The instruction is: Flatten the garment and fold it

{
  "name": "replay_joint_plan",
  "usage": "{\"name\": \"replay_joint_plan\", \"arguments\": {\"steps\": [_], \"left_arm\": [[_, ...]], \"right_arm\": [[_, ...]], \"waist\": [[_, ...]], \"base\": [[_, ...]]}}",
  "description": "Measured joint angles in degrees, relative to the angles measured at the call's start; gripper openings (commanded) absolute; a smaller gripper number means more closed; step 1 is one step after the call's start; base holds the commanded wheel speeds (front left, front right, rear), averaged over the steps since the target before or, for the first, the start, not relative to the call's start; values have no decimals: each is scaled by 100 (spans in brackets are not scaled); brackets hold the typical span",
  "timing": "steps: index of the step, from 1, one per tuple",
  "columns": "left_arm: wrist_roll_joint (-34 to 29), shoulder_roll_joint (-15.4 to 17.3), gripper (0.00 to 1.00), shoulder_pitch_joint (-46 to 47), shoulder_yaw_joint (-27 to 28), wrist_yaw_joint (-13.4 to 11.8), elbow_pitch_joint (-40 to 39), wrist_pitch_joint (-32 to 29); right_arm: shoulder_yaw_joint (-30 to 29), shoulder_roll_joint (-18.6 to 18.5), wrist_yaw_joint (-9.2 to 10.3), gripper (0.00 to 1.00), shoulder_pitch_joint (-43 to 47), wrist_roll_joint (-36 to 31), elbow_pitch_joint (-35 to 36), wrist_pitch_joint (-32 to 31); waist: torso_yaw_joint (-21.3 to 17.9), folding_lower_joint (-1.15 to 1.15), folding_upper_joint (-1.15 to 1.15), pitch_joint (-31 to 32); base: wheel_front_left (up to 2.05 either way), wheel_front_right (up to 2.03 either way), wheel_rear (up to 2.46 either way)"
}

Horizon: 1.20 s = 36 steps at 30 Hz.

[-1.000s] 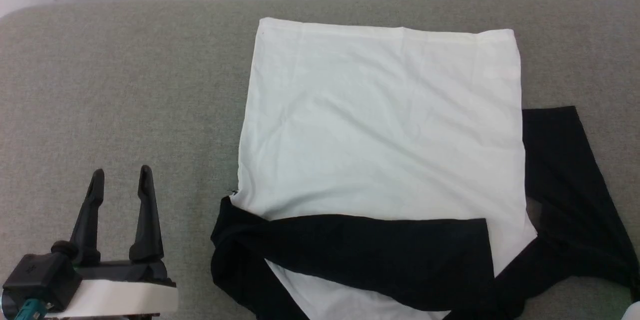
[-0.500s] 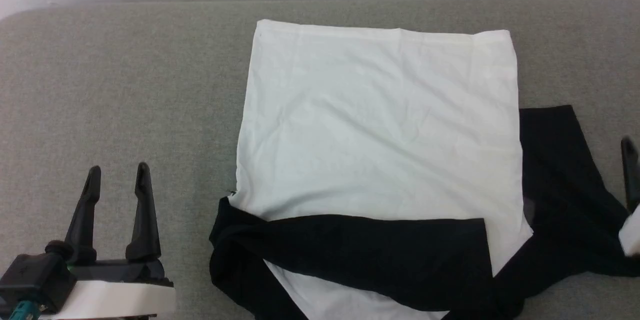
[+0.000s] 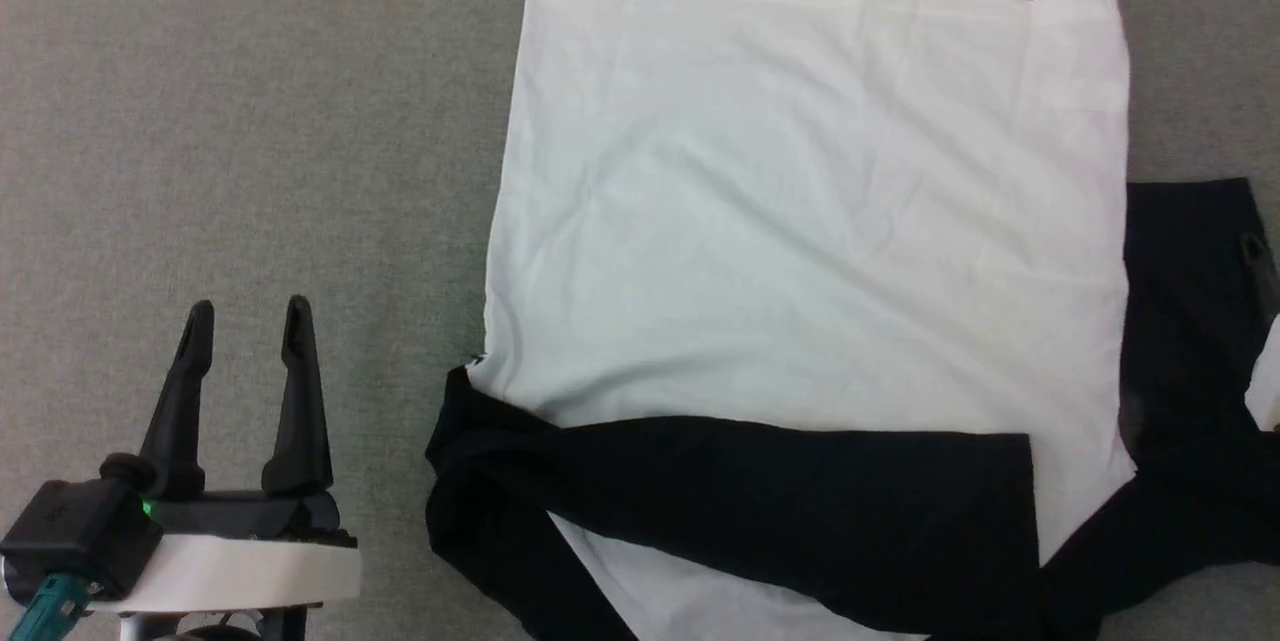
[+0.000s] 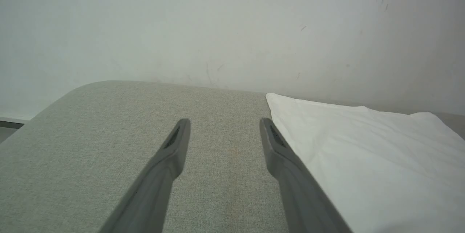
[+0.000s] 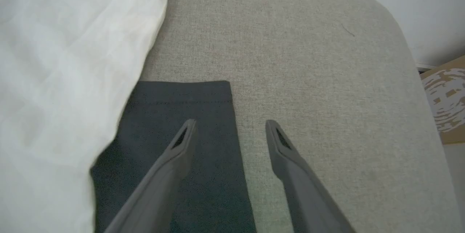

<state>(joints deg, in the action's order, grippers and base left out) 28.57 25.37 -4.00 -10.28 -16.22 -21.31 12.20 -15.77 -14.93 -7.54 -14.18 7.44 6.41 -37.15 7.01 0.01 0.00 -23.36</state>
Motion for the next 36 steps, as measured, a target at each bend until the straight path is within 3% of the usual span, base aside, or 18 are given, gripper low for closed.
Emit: {"name": "replay_joint_plan", "arguments": {"steps": [14, 15, 17, 25, 36], "left_arm": [[10, -16, 100, 241, -31, 65, 64, 51], [10, -16, 100, 259, -36, 79, 71, 51], [10, -15, 100, 322, -44, 91, 82, 49], [10, -3, 100, 337, -54, 97, 143, 42], [12, 56, 100, 80, -8, -1, 166, -18]], "right_arm": [[-104, 55, 0, 100, -61, -89, -167, -64], [-123, 74, 0, 50, -82, -80, -169, -130], [-185, 148, 1, 0, -105, -62, -162, -238], [-263, 324, 0, 0, -85, -98, -147, -142], [-845, 75, 0, 0, 60, -129, -225, 650]], "waist": [[193, -1, 0, -505], [198, -1, 0, -516], [197, -1, 0, -508], [135, -1, 0, -305], [-62, -2, 0, 319]], "base": [[0, 0, 0], [0, 0, 0], [0, 0, 0], [0, 0, 0], [0, 0, 0]]}}
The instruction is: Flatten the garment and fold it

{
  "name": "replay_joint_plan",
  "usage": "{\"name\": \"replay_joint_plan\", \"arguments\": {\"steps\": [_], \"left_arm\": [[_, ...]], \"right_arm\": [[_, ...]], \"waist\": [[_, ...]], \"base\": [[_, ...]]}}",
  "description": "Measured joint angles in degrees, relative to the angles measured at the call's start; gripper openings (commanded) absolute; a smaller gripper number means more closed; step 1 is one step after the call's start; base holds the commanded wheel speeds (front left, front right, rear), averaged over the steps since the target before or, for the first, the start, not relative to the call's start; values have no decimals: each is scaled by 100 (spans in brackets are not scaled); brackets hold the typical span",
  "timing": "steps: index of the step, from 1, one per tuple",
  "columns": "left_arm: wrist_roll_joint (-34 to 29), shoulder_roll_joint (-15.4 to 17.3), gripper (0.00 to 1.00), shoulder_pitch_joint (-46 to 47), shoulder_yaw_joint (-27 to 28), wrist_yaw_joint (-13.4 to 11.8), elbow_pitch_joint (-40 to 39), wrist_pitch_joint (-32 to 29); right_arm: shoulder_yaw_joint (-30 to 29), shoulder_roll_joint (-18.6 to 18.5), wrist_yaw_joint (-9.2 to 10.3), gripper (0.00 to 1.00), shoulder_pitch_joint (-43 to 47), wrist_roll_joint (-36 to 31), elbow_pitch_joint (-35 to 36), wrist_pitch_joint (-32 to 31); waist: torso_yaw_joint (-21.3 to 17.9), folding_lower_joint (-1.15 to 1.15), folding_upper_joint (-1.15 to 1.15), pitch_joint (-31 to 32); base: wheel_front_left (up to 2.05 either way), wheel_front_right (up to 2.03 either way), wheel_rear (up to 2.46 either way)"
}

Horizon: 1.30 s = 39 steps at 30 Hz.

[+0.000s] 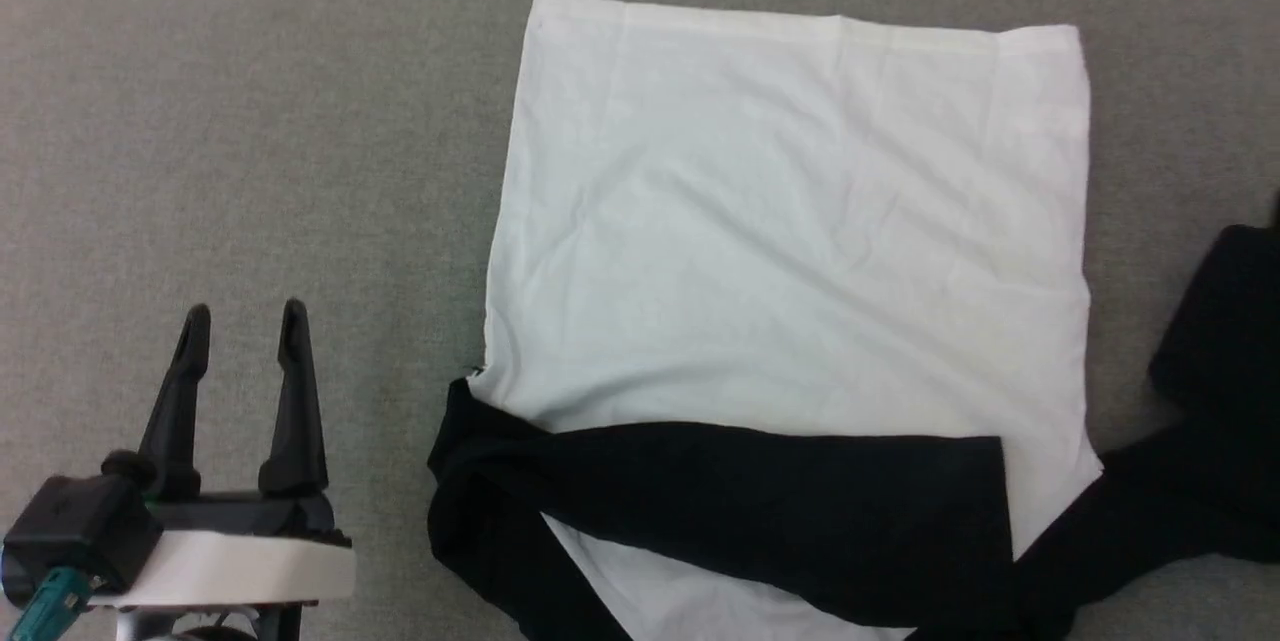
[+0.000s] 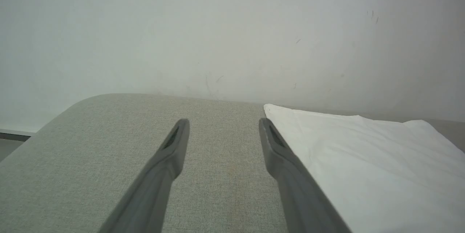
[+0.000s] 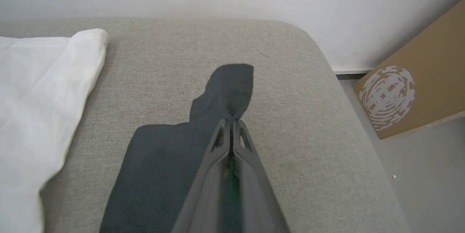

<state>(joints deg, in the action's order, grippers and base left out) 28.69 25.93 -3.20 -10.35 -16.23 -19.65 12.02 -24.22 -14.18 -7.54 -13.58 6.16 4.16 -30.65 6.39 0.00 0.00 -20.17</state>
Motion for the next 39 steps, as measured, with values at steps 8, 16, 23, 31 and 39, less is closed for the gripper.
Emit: {"name": "replay_joint_plan", "arguments": {"steps": [8, 16, 23, 31, 39], "left_arm": [[44, 69, 100, -444, 56, -118, -103, -67], [62, 136, 100, -886, 124, -255, -242, -151], [100, 154, 100, -1176, 133, -333, -355, -227], [100, 165, 100, -1291, 132, -407, -461, -244], [102, 157, 100, -1407, 160, -457, -519, -242]], "right_arm": [[-1020, -302, 0, 0, 747, 3, -3, 376], [-1711, -389, 0, 0, 1389, 110, -207, 737], [-1710, -337, 0, 0, 1550, 149, -321, 850], [-1201, -549, 0, 0, 1542, 314, -47, 901], [229, -655, 0, 2, 1056, 576, 1069, 677]], "waist": [[-159, -1, 0, 627], [-233, -1, 0, 1205], [-246, -1, 0, 1641], [-130, 0, 0, 1909], [-10, 0, 0, 1982]], "base": [[0, 0, 0], [0, 0, 0], [0, 0, 0], [0, 0, 0], [0, 0, 0]]}}
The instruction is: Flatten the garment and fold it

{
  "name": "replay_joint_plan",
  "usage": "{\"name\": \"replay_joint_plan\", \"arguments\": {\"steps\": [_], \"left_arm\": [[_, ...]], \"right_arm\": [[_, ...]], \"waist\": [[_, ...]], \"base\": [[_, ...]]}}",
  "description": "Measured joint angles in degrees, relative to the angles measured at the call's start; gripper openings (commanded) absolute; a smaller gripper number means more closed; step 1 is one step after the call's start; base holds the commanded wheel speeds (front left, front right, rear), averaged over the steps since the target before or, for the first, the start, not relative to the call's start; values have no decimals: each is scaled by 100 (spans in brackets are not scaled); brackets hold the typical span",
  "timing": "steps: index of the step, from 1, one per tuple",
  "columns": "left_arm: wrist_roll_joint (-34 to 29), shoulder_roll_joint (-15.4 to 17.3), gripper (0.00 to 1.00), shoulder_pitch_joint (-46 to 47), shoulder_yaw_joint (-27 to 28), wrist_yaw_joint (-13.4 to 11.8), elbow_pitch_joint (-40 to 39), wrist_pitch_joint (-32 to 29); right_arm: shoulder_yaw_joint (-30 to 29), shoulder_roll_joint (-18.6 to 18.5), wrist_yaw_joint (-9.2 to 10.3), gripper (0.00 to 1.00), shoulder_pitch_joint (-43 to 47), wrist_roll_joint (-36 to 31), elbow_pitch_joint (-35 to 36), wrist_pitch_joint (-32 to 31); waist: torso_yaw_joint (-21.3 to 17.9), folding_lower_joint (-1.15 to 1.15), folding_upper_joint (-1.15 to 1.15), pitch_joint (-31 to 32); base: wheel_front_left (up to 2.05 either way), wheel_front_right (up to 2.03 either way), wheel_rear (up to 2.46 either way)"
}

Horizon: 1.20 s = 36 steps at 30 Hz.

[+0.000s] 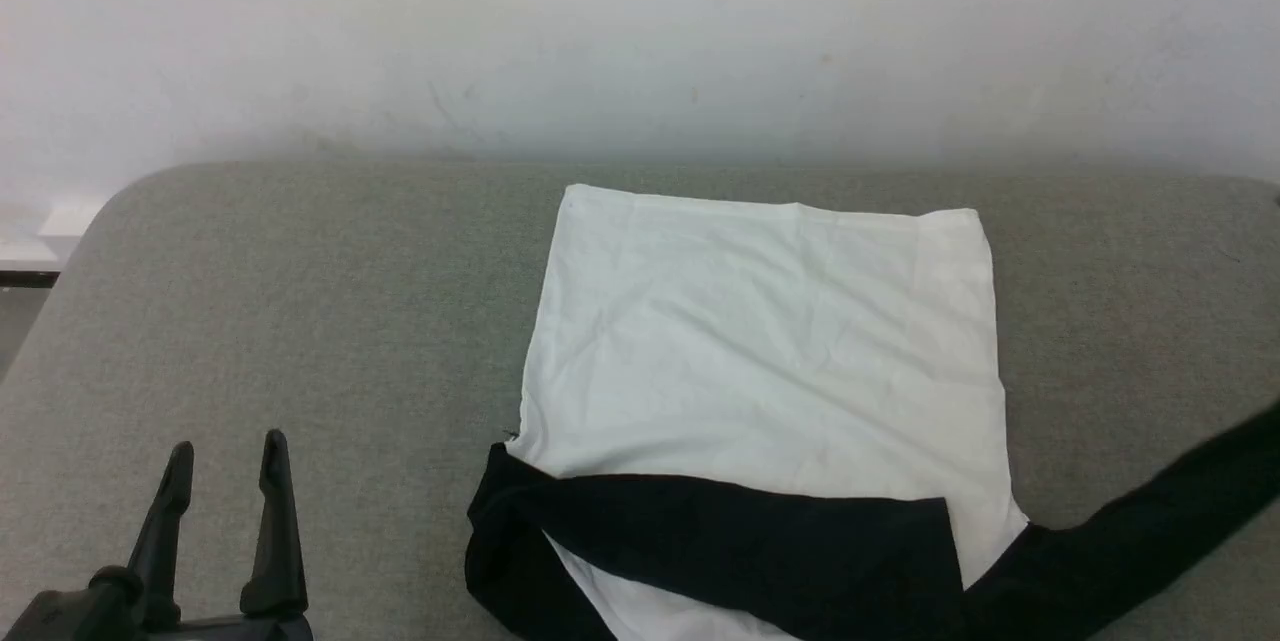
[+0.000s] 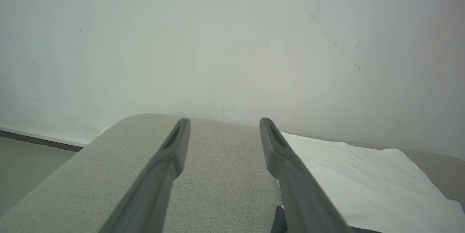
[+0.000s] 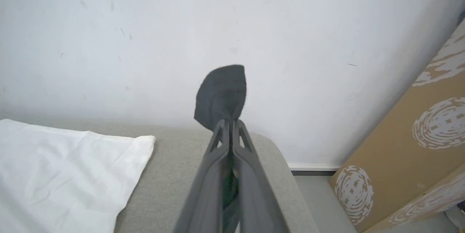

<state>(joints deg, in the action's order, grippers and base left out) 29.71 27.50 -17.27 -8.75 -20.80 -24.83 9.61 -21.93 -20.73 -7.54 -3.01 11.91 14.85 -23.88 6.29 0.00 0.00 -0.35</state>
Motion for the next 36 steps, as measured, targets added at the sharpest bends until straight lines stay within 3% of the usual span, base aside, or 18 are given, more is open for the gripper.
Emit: {"name": "replay_joint_plan", "arguments": {"steps": [7, 14, 19, 25, 36], "left_arm": [[10, -8, 100, -5, -2, -10, -21, 8], [101, -26, 100, 5, 1, -8, -1, 59], [115, -35, 100, 76, -35, 11, 52, 96], [137, -96, 100, 249, -122, 98, 180, 120], [166, -211, 100, 499, -307, 216, 435, 159]], "right_arm": [[1762, 165, 0, 0, -647, 174, 664, -433], [3671, 797, 0, 0, -1227, 231, 576, -751], [4736, 1150, 0, 0, -1535, 293, -134, -736], [5649, 1291, 0, 0, -1730, 277, -1245, -498], [6021, 1708, 0, 2, -1732, 75, -3662, 259]], "waist": [[97, 1, 0, -47], [235, 1, 0, -161], [393, 1, 0, -240], [643, 1, 0, -349], [1053, 1, 0, -574]], "base": [[0, 0, 0], [0, 0, 0], [0, 0, 0], [0, 0, 0], [0, 0, 0]]}}
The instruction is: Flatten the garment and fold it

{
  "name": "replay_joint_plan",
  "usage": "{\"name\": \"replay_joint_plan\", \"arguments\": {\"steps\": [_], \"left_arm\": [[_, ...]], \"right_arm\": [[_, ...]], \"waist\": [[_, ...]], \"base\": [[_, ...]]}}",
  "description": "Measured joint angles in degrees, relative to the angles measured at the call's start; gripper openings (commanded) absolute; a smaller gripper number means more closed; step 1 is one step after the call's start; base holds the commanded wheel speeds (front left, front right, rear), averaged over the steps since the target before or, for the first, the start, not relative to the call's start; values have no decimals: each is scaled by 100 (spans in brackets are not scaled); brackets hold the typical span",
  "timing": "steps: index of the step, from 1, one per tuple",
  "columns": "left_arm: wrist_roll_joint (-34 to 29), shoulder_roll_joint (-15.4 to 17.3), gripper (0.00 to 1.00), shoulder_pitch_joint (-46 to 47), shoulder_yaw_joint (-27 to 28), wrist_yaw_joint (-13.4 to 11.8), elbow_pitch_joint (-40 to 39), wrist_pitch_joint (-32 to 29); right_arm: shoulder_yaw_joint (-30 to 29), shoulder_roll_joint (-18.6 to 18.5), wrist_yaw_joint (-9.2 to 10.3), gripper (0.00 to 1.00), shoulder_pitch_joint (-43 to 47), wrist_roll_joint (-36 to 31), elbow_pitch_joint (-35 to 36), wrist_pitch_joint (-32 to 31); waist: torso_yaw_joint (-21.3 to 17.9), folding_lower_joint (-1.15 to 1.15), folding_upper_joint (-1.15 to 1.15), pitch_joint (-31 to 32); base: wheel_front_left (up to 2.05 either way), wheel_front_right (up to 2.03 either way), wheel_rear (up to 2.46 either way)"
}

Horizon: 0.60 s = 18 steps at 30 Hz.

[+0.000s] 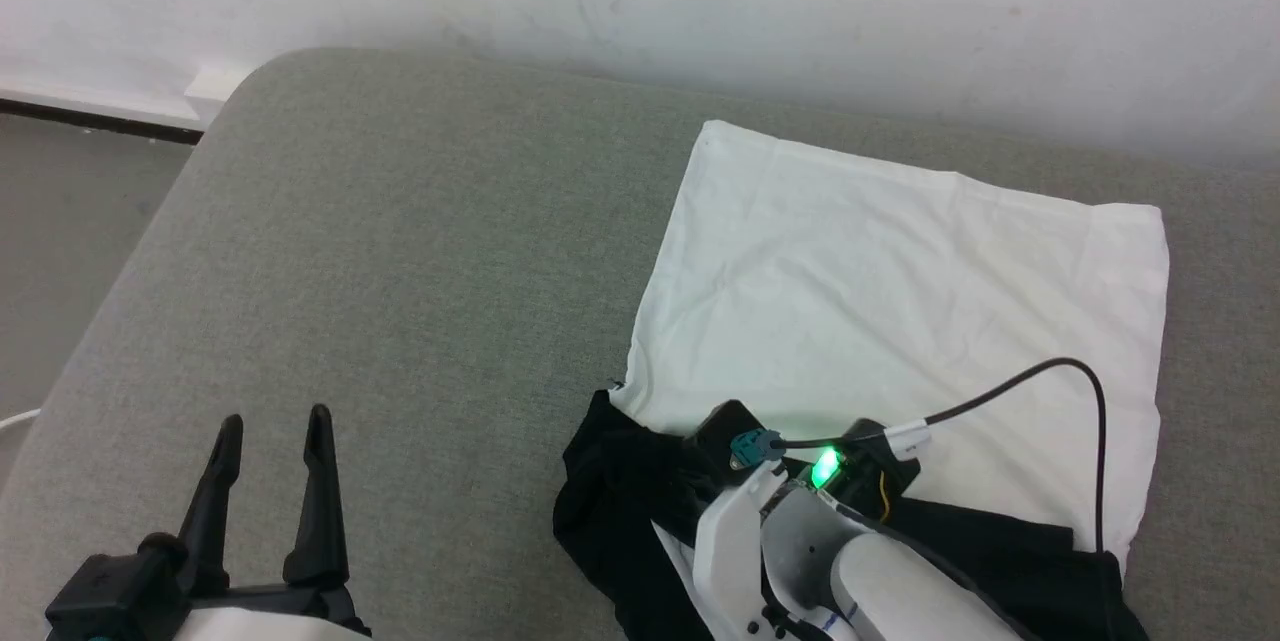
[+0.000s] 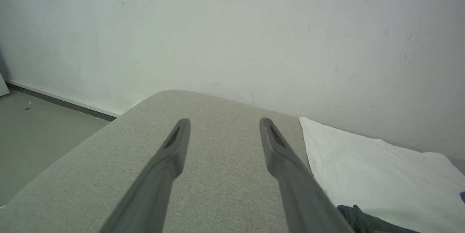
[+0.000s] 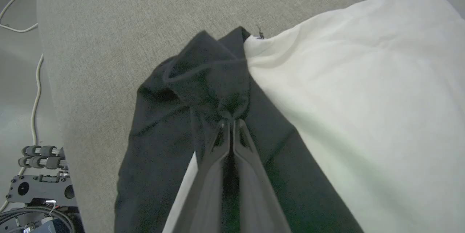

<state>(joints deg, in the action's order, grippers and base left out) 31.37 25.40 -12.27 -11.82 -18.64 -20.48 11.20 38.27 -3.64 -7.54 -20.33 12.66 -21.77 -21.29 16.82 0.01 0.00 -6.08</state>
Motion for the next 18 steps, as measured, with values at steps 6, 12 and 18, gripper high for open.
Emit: {"name": "replay_joint_plan", "arguments": {"steps": [6, 12, 18], "left_arm": [[-1, 7, 100, 7, -16, -1, 48, -3], [-8, 52, 100, -4, -1, -15, -33, -37], [-20, 121, 100, -65, 16, -78, -130, -101]], "right_arm": [[-181, 58, 0, 100, -89, 522, -223, 425], [-1502, 85, 1, 100, -155, 1505, 546, 710], [-3185, 76, 1, 100, 189, 1430, 1694, 710]], "waist": [[-29, -1, 0, 24], [-248, -1, 0, 113], [-562, -1, 0, 214]], "base": [[0, 0, 0], [0, 0, 0], [0, 0, 0]]}}
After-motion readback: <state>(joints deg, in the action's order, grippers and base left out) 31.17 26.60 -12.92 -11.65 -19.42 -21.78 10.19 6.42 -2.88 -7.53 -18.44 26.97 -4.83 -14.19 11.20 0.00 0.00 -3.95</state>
